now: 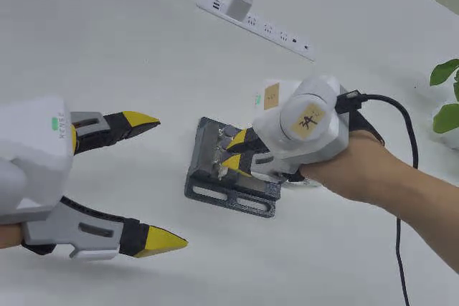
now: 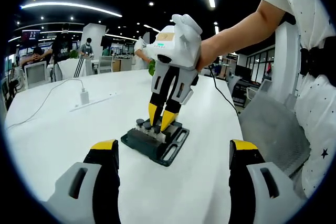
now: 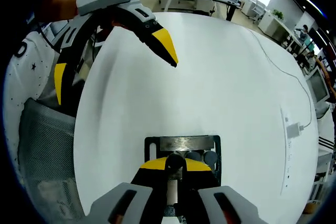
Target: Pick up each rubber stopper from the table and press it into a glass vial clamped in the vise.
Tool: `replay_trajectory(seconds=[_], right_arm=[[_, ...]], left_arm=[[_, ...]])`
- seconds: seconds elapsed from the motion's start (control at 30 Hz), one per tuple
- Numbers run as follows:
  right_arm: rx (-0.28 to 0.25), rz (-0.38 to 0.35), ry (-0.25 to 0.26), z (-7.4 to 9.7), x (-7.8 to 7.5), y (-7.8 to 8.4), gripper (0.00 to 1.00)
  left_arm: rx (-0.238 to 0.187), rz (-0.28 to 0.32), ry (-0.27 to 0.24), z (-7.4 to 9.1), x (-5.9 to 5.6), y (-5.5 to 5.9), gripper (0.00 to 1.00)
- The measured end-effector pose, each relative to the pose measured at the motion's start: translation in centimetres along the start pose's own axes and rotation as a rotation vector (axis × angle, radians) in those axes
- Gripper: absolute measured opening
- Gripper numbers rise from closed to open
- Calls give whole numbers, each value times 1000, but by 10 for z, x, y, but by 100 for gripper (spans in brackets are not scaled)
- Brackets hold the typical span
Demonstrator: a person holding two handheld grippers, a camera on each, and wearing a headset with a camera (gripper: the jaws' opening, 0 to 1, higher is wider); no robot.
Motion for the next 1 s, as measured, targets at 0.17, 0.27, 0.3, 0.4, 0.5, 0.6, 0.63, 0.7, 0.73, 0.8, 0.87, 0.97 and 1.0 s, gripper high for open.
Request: replay_trajectory(seconds=[0.17, 0.27, 0.3, 0.4, 0.5, 0.6, 0.63, 0.7, 0.73, 0.8, 0.87, 0.97, 1.0], right_arm=[[23, 70, 9, -1, 2, -2, 4], [29, 65, 16, -1, 1, -2, 4], [27, 57, 16, -1, 1, -2, 4], [22, 45, 15, -1, 1, -1, 5], [17, 38, 19, 0, 1, -1, 6], [3, 26, 24, 1, 2, 0, 6], [0, 22, 26, 1, 2, 0, 6], [-4, 18, 29, 1, 2, 0, 7], [-5, 19, 30, 1, 2, 0, 7], [-6, 19, 31, 1, 2, 0, 7], [-9, 14, 31, 1, 1, 0, 7], [-12, 12, 31, 1, 1, 0, 7], [-13, 9, 31, 1, 1, 0, 7]], left_arm=[[-1, 1, 2, -1, 0, -1, 86], [-3, -1, 5, -1, -1, -1, 86], [-3, 0, 4, -1, 0, -1, 86], [-3, -3, 6, -2, -1, -2, 85], [-4, -5, 8, -2, -2, -3, 85], [-5, -3, 7, -1, -2, -4, 85], [-4, -3, 7, -1, -2, -4, 85], [2, -2, 6, 0, -2, -2, 85], [4, -2, 6, 1, -2, -2, 85], [3, 0, 5, 2, -2, -1, 85], [4, 0, 6, 2, -2, -1, 85], [3, 0, 7, 1, -2, -1, 85], [3, 0, 9, 0, -3, -2, 85]])
Point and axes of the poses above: the centre of the closed fingertips' face, and the gripper's own axes: z roughly backward along the fingers, x roughly to its left, y roughly out of its underside, the point moved 7 cm from there along z, roughly backward along the fingers, and after that the axes turned 2 degrees about z, right-handed, at the moved point
